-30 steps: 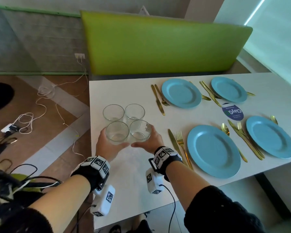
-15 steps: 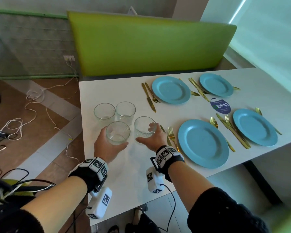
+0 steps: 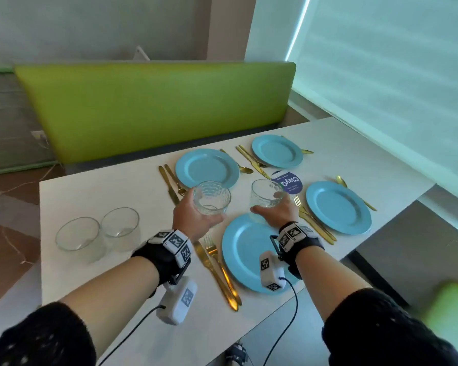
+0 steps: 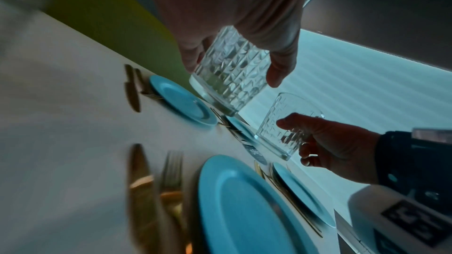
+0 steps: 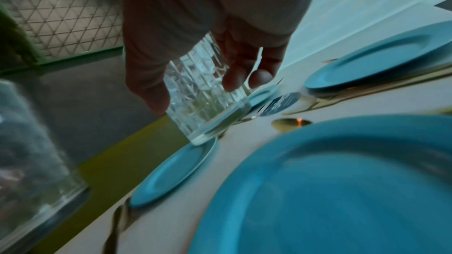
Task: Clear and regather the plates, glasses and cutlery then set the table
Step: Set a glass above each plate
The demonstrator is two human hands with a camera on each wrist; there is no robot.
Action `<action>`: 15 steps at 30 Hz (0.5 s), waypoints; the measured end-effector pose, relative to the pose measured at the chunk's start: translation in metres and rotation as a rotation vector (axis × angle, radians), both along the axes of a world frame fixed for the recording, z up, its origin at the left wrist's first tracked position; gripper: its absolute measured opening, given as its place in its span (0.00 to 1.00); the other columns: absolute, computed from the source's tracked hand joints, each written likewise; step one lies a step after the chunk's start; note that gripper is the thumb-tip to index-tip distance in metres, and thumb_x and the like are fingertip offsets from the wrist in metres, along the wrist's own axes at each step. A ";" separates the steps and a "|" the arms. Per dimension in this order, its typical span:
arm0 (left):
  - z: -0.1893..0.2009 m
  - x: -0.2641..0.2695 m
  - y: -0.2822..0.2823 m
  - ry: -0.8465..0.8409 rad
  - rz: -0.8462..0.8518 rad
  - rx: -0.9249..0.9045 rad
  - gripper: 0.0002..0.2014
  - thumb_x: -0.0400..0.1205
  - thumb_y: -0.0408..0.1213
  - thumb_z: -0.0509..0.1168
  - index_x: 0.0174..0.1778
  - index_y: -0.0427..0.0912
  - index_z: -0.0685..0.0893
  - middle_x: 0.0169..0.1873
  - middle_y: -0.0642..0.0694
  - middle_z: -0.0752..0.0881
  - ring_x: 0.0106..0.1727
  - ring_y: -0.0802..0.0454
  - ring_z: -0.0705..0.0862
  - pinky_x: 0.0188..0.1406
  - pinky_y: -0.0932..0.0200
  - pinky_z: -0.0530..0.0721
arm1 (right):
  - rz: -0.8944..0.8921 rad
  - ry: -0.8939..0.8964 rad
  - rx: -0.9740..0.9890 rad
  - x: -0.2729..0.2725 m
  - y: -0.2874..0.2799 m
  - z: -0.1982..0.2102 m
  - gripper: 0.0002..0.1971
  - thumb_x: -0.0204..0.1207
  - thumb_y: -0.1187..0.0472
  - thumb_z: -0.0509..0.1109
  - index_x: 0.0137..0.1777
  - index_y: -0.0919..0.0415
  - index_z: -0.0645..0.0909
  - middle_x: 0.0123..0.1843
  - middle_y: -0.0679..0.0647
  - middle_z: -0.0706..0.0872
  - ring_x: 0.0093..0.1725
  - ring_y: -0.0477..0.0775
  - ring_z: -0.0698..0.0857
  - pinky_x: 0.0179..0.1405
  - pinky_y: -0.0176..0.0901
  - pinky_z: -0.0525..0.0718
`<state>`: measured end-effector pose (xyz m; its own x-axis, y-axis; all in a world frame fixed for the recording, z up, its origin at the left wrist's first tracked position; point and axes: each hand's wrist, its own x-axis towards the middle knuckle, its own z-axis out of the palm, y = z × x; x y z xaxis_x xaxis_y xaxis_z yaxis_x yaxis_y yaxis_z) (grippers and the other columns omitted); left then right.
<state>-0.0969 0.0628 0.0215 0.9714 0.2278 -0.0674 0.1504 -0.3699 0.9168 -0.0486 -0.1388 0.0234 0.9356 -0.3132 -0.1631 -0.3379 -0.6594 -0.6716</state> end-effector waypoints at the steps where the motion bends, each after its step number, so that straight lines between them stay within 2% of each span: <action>1: 0.001 0.015 -0.012 0.008 -0.008 -0.004 0.41 0.63 0.42 0.82 0.72 0.44 0.72 0.69 0.46 0.80 0.70 0.48 0.78 0.65 0.62 0.73 | -0.022 0.004 -0.004 0.015 -0.015 0.000 0.38 0.59 0.48 0.82 0.69 0.58 0.72 0.66 0.57 0.81 0.66 0.57 0.79 0.64 0.43 0.76; 5: 0.004 0.076 -0.059 0.034 -0.044 -0.005 0.39 0.65 0.41 0.81 0.70 0.41 0.73 0.68 0.46 0.80 0.69 0.48 0.78 0.59 0.66 0.71 | -0.088 0.042 -0.018 0.074 -0.075 0.003 0.40 0.60 0.47 0.81 0.71 0.60 0.71 0.66 0.59 0.81 0.66 0.60 0.79 0.63 0.45 0.77; 9: 0.002 0.129 -0.099 0.075 -0.061 -0.017 0.39 0.64 0.43 0.81 0.70 0.43 0.73 0.67 0.46 0.80 0.69 0.47 0.78 0.62 0.62 0.73 | -0.173 0.058 -0.002 0.131 -0.131 -0.001 0.37 0.61 0.49 0.81 0.68 0.61 0.72 0.64 0.59 0.81 0.65 0.60 0.79 0.62 0.46 0.78; 10: 0.001 0.142 -0.108 0.084 -0.060 -0.023 0.39 0.64 0.43 0.81 0.70 0.45 0.73 0.67 0.46 0.81 0.68 0.47 0.79 0.63 0.62 0.74 | -0.192 0.086 -0.007 0.147 -0.144 -0.004 0.36 0.59 0.48 0.81 0.65 0.61 0.74 0.60 0.60 0.81 0.61 0.60 0.81 0.57 0.47 0.81; 11: -0.001 0.154 -0.117 0.090 -0.061 -0.031 0.39 0.63 0.43 0.82 0.70 0.46 0.73 0.66 0.46 0.81 0.68 0.48 0.79 0.62 0.62 0.74 | -0.216 0.116 -0.007 0.161 -0.155 -0.007 0.33 0.56 0.45 0.81 0.59 0.60 0.76 0.53 0.59 0.81 0.52 0.59 0.82 0.45 0.45 0.82; 12: -0.003 0.165 -0.125 0.096 -0.063 -0.038 0.39 0.63 0.43 0.82 0.70 0.47 0.74 0.66 0.47 0.82 0.67 0.49 0.80 0.62 0.63 0.74 | -0.246 0.139 -0.002 0.174 -0.166 -0.010 0.30 0.54 0.43 0.81 0.50 0.58 0.76 0.45 0.57 0.81 0.40 0.55 0.81 0.31 0.41 0.78; 13: -0.005 0.176 -0.132 0.101 -0.065 -0.044 0.39 0.63 0.43 0.82 0.70 0.47 0.74 0.65 0.48 0.82 0.66 0.50 0.80 0.60 0.65 0.74 | -0.276 0.150 0.005 0.188 -0.175 -0.014 0.26 0.53 0.43 0.81 0.42 0.57 0.75 0.38 0.55 0.79 0.30 0.51 0.75 0.23 0.37 0.70; 14: -0.006 0.185 -0.139 0.105 -0.068 -0.046 0.39 0.63 0.42 0.82 0.70 0.47 0.74 0.64 0.49 0.83 0.66 0.50 0.80 0.59 0.66 0.74 | -0.305 0.160 0.004 0.199 -0.183 -0.016 0.24 0.54 0.44 0.82 0.36 0.57 0.74 0.33 0.53 0.78 0.26 0.48 0.72 0.20 0.36 0.66; 15: -0.009 0.193 -0.145 0.108 -0.073 -0.045 0.39 0.63 0.42 0.82 0.70 0.47 0.75 0.63 0.49 0.83 0.64 0.51 0.80 0.58 0.66 0.73 | -0.332 0.170 0.013 0.209 -0.189 -0.017 0.22 0.56 0.45 0.82 0.34 0.58 0.74 0.32 0.53 0.79 0.26 0.49 0.73 0.20 0.35 0.65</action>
